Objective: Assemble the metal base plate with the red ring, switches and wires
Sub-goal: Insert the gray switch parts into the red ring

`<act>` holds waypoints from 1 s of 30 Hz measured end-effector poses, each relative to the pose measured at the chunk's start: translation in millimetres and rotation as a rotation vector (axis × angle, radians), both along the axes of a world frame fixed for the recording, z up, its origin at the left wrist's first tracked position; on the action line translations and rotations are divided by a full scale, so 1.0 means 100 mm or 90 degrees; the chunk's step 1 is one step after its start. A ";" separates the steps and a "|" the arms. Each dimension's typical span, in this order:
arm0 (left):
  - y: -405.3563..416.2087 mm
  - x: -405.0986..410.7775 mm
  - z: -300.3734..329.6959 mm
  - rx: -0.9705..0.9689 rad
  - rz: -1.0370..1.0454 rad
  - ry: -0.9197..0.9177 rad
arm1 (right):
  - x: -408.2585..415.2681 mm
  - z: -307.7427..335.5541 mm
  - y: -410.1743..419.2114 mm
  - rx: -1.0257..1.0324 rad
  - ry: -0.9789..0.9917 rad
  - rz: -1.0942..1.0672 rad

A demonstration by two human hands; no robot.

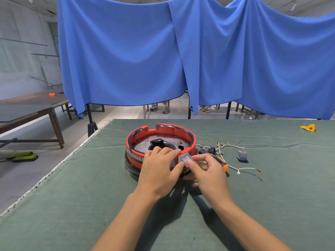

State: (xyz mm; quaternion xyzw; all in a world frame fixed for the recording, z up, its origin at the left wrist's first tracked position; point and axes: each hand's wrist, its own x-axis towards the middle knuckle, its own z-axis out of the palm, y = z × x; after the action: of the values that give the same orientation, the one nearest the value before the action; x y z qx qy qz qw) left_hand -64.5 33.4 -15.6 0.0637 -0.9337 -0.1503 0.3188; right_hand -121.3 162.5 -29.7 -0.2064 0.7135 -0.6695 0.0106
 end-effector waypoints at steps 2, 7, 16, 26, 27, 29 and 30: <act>-0.01 0.00 -0.01 0.003 -0.003 0.001 | -0.02 -0.02 -0.01 0.042 0.028 -0.028; -0.01 0.00 -0.01 0.014 -0.004 0.012 | -0.04 0.01 -0.03 -0.040 -0.028 -0.003; 0.00 0.03 0.08 0.171 -0.039 0.058 | -0.13 0.08 0.03 -0.160 -0.139 0.106; 0.01 0.04 0.06 0.165 -0.047 0.068 | -0.19 -0.03 0.03 -0.051 -0.013 0.093; 0.01 0.03 0.05 0.162 -0.047 0.072 | -0.19 -0.04 0.03 -0.043 0.002 0.085; 0.01 0.01 0.04 0.159 -0.047 0.082 | -0.18 -0.04 0.03 -0.025 0.033 0.064; 0.01 0.01 0.04 0.159 -0.047 0.085 | -0.18 -0.05 0.03 -0.008 0.057 0.047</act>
State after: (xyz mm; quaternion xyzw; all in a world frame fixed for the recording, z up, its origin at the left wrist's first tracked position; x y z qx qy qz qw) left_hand -63.6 34.0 -11.4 0.0582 -0.8863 -0.2805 0.3639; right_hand -139.1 165.3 -34.2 -0.2624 0.7012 -0.6630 0.0021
